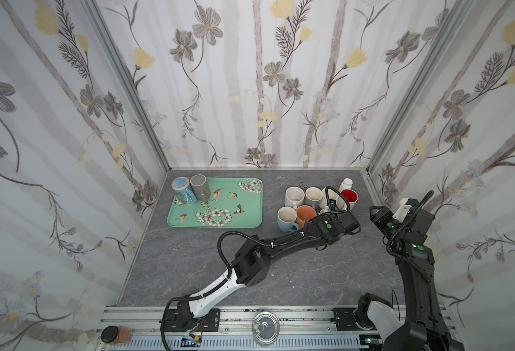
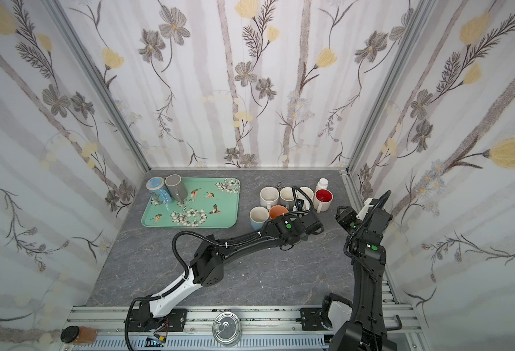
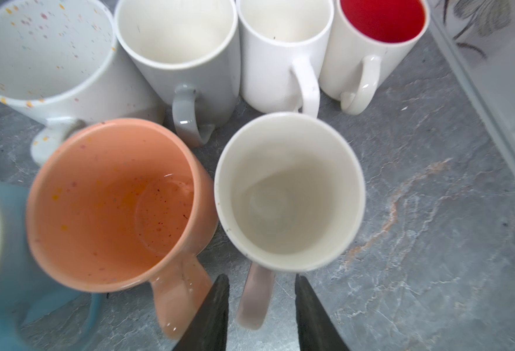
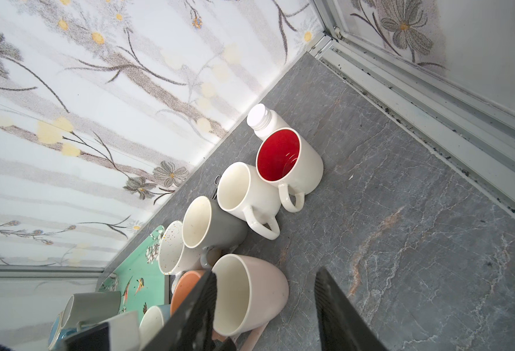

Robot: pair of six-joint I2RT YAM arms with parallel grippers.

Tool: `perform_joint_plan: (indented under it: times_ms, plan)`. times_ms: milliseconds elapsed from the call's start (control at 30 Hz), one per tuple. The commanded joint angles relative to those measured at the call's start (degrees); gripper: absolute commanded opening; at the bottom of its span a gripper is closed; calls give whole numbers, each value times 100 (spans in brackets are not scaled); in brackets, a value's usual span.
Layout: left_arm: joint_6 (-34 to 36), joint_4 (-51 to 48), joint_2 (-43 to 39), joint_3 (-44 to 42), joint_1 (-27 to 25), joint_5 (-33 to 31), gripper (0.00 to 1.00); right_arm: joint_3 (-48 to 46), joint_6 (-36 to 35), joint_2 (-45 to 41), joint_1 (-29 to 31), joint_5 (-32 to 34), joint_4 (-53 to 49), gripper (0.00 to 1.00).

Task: Turn the mug right side up
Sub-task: 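Move the open left gripper over the grey mug while the right gripper approaches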

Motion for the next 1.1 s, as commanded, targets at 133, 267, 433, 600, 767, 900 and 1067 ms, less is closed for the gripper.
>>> perform_joint_plan:
  times_ms: [133,267,433,600,767,900,1067]
  plan:
    - [315,-231,-722,56,35,-417,44,31,93,-52,341,124,164,51]
    - [499,-384,-1275,-292,200,-678,50,104,222,-19,930,514,194,50]
    - [609,115,-2420,-1796,675,-731,52,157,429,110,1824,1102,290,49]
    - [592,935,-3832,-3853,1524,-408,52,563,576,484,2951,1855,387,49]
    - [658,1668,-5070,-5577,2622,135,53,1010,682,1207,4020,2457,561,49]
    - [911,2015,-5745,-6460,3716,679,53,1543,724,1960,4859,2871,720,48]
    - [1338,2330,-5867,-6926,5021,1263,54,2204,740,2921,5648,3015,1017,48]
